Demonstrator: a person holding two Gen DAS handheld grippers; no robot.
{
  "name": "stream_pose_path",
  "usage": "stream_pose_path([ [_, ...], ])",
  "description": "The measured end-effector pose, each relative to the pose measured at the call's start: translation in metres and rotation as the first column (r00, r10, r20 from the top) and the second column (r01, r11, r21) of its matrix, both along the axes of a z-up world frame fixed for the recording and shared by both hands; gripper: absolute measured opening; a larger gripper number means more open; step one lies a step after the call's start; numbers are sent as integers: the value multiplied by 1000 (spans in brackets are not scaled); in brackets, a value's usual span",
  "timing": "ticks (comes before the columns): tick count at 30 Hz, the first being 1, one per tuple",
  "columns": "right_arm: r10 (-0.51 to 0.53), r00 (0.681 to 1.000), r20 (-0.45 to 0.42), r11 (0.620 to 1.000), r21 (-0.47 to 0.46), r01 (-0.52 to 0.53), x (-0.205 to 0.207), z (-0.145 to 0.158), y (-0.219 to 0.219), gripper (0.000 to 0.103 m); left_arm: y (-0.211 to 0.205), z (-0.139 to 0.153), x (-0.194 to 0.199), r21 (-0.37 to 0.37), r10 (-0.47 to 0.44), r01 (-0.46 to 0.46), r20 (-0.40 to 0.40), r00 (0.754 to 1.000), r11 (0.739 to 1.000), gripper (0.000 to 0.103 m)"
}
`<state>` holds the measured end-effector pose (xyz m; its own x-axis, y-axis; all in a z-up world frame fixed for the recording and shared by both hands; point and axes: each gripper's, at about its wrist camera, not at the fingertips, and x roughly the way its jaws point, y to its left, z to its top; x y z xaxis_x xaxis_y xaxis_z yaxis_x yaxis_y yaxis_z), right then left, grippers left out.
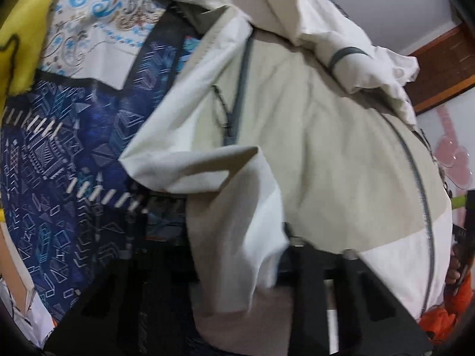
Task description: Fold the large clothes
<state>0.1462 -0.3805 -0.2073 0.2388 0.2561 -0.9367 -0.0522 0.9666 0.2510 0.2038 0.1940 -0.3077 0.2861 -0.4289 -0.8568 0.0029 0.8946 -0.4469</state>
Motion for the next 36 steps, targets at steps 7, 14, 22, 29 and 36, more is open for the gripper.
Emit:
stream_pose_path([
  [7, -47, 991, -126, 876, 471, 102, 31, -14, -18, 5, -28, 50, 17, 5, -56, 55, 79, 995, 998, 13],
  [14, 71, 997, -30, 810, 585, -40, 98, 2, 29, 5, -64, 134, 60, -102, -75, 103, 249, 965, 989, 13],
  [22, 83, 985, 154, 819, 553, -155, 213, 35, 74, 5, -64, 200, 141, -114, 5, 42, 385, 923, 993, 12],
  [29, -113, 964, 240, 904, 427, -1, 315, 47, 56, 5, -3, 165, 230, -151, 289, -256, 267, 919, 955, 12],
  [36, -140, 937, 319, 926, 378, 10, 309, 57, 19, 5, 2, 75, 277, 40, 385, -389, 82, 919, 920, 13],
])
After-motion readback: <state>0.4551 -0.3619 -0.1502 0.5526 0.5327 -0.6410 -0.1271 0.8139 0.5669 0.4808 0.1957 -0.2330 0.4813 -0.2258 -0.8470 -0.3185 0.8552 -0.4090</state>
